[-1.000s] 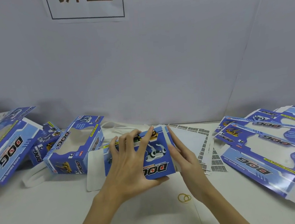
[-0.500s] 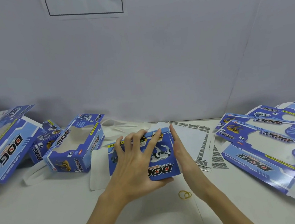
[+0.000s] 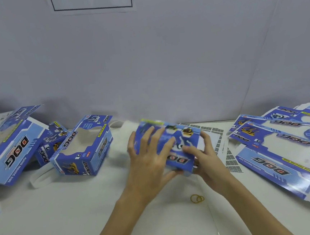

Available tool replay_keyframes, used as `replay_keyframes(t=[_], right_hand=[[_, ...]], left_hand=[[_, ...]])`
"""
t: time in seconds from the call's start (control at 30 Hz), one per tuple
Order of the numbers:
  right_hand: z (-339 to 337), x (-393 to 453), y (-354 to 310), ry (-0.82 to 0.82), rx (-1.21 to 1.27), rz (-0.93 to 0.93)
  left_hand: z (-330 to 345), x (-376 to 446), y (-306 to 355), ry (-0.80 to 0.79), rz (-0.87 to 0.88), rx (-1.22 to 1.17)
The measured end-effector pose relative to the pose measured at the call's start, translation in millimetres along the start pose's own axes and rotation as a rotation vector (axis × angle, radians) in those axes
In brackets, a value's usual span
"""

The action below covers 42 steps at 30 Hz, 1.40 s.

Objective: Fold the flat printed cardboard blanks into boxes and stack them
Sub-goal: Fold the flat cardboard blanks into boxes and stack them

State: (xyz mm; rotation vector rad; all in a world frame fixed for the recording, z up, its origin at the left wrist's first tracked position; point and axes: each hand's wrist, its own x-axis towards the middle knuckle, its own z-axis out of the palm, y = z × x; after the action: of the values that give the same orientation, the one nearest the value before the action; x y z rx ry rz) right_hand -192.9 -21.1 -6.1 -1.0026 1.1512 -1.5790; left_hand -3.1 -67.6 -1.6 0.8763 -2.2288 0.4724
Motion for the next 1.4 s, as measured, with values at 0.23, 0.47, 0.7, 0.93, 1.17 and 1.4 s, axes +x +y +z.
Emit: replay_keyframes(t=[0.23,0.47,0.7,0.93,1.17,1.4], right_hand=[[14,-10,24,0.218,-0.229,-0.448],[35,-27,45,-0.172,-0.954,-0.849],[28,-17,18,0.157,-0.450,-0.440],[12,-13,-2,-0.008,-0.129,-0.254],[23,-27,-4,-0.145,-0.430,-0.495],[30,-19,8,0.106,-0.536,-0.664]], left_hand=[[-7,4,-1,-0.121,-0.591,-1.168],[3,3,-25,0.092,-1.054,-1.486],[13,-18,-58,-0.194,-0.991,-1.803],[7,-8,-45,-0.425,-0.615,-1.382],[-13,6,-26,0.087,-0.555,-1.356],[-11,4,-19,0.251,-0.425,-1.054]])
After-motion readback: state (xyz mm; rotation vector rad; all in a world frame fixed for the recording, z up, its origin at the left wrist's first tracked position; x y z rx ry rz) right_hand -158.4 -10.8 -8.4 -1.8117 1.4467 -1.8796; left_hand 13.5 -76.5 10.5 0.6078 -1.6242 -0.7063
